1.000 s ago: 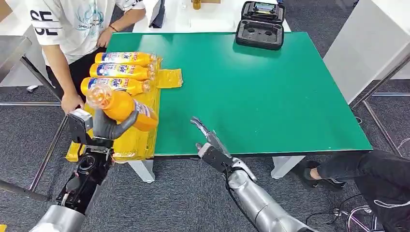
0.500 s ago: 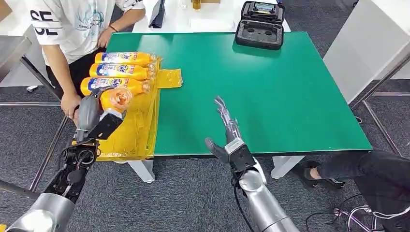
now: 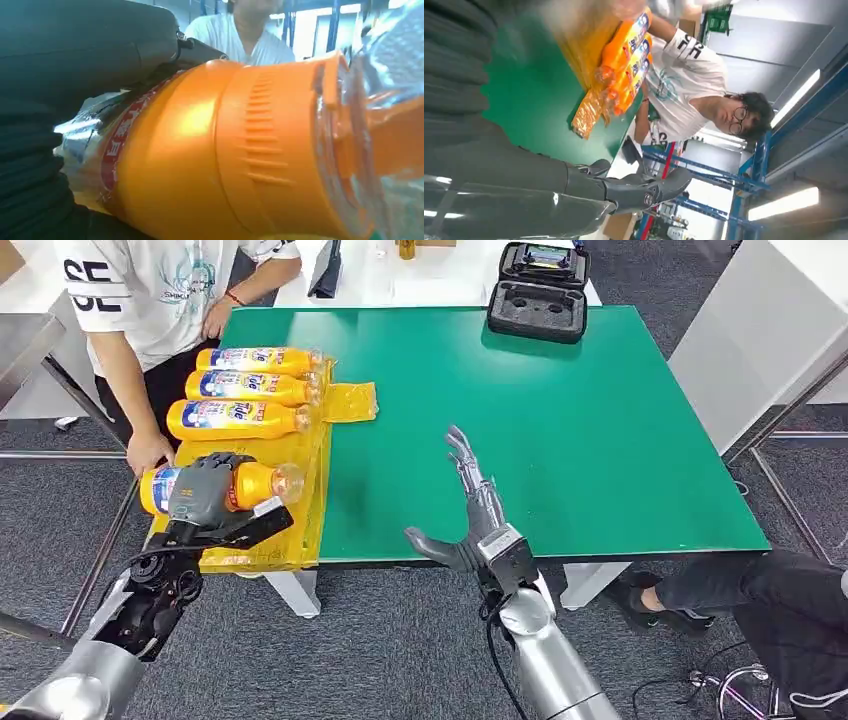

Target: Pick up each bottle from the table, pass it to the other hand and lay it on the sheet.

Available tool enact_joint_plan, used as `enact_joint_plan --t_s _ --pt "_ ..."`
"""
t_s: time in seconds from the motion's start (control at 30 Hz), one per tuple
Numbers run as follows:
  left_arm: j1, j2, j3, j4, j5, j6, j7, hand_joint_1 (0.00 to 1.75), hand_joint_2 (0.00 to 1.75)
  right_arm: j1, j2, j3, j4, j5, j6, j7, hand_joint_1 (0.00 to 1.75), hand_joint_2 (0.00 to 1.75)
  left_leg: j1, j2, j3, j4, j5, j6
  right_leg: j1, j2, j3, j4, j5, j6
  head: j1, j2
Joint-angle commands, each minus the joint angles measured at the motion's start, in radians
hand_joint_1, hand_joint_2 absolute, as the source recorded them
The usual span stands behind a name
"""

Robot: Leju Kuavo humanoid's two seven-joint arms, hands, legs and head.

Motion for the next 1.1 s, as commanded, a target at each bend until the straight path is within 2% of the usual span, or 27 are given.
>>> enact_joint_plan --t_s 0.03,0.13,0.37,0.5,0.53,0.63,0.67,0.7,0.77,0.83,0.9,0.93,0.97,1.1 --pt "-0.071 0.035 -0.099 0.117 -0.100 -0.155 0.038 1.47 1.75 -0.027 0.010 -0.037 0.101 -0.019 0.039 0.006 0.00 1.75 0.001 0.000 0.007 -0.001 -0.003 -0.002 0.001 0.000 0.007 -0.001 -0.002 -0.002 0.000 0.000" --pt "-0.104 0.031 -0.108 0.137 -0.128 -0.216 0.045 1.40 1.75 -0.029 0.013 -0.034 0.110 -0.008 0.040 0.006 0.00 1.75 0.002 -0.001 0.006 0.000 -0.002 -0.002 0.002 -0.001 0.007 -0.001 -0.002 -0.002 0.000 0.000" --pt "-0.228 0.004 -0.112 0.232 -0.160 -0.312 0.026 1.47 1.75 -0.047 0.024 -0.030 0.132 0.016 0.047 0.006 0.00 1.75 0.002 -0.002 0.003 0.002 -0.002 -0.002 0.002 -0.003 0.005 0.001 -0.002 -0.002 0.000 0.000" --pt "-0.266 -0.024 -0.109 0.282 -0.159 -0.348 0.016 1.43 1.75 -0.061 0.023 -0.023 0.146 0.036 0.049 0.006 0.00 1.75 0.001 -0.001 0.001 0.000 0.000 -0.001 0.001 -0.001 0.002 0.000 0.000 -0.001 0.000 0.000" --pt "-0.264 -0.030 -0.108 0.283 -0.160 -0.349 0.023 1.17 1.75 -0.066 0.023 -0.022 0.150 0.038 0.052 0.006 0.00 1.75 0.002 -0.002 0.004 0.001 -0.002 -0.002 0.002 -0.002 0.006 0.000 -0.002 -0.002 0.000 0.000" --pt "-0.252 -0.039 -0.099 0.284 -0.150 -0.367 0.024 1.22 1.75 -0.081 0.026 -0.024 0.175 0.044 0.060 0.006 0.00 1.75 0.001 -0.001 0.002 0.000 0.000 -0.001 0.001 -0.001 0.002 0.000 0.000 0.000 0.000 0.000" --pt "-0.249 -0.036 -0.099 0.283 -0.150 -0.375 0.024 1.08 1.75 -0.086 0.027 -0.025 0.188 0.047 0.063 0.006 0.00 1.75 0.001 -0.001 0.004 0.000 -0.001 -0.001 0.001 -0.001 0.005 0.000 -0.002 -0.001 0.000 0.000" --pt "-0.248 -0.035 -0.093 0.284 -0.143 -0.395 0.019 1.10 1.75 -0.090 0.028 -0.024 0.197 0.052 0.066 0.006 0.00 1.75 0.001 -0.001 0.006 0.000 -0.002 -0.001 0.001 -0.001 0.007 0.000 -0.002 -0.001 0.000 0.000" --pt "-0.249 -0.034 -0.086 0.289 -0.132 -0.408 0.009 1.36 1.75 -0.095 0.029 -0.025 0.209 0.052 0.068 0.006 0.00 1.75 0.001 0.001 0.007 0.000 -0.003 -0.002 0.001 0.000 0.007 -0.001 -0.002 -0.001 0.000 0.000" --pt "-0.249 -0.035 -0.084 0.291 -0.128 -0.415 0.006 1.36 1.75 -0.097 0.030 -0.025 0.215 0.051 0.072 0.006 0.00 1.75 0.001 0.000 0.004 0.000 -0.001 -0.001 0.001 0.000 0.004 -0.001 -0.001 -0.001 0.000 0.000" --pt "-0.251 -0.041 -0.070 0.296 -0.107 -0.433 -0.013 1.43 1.75 -0.101 0.031 -0.022 0.227 0.054 0.073 0.006 0.00 1.75 0.002 -0.001 0.007 0.000 -0.003 -0.002 0.002 -0.001 0.008 0.000 -0.003 -0.002 0.000 0.000" --pt "-0.253 -0.042 -0.065 0.299 -0.099 -0.440 -0.019 1.41 1.75 -0.102 0.031 -0.021 0.230 0.055 0.073 0.006 0.00 1.75 0.001 -0.001 0.004 0.000 -0.001 -0.002 0.001 -0.001 0.005 0.000 -0.002 -0.001 0.000 0.000" --pt "-0.255 -0.044 -0.062 0.300 -0.093 -0.446 -0.025 1.47 1.75 -0.103 0.032 -0.020 0.231 0.056 0.073 0.006 0.00 1.75 0.001 -0.001 0.002 0.000 -0.001 -0.001 0.001 -0.001 0.002 0.000 -0.001 -0.001 0.000 0.000" --pt "-0.258 -0.045 -0.056 0.308 -0.083 -0.457 -0.029 1.50 1.75 -0.103 0.032 -0.018 0.237 0.054 0.079 0.006 0.00 1.75 0.002 0.000 0.005 0.001 -0.002 -0.002 0.002 -0.001 0.006 0.000 -0.002 -0.001 0.000 0.000"
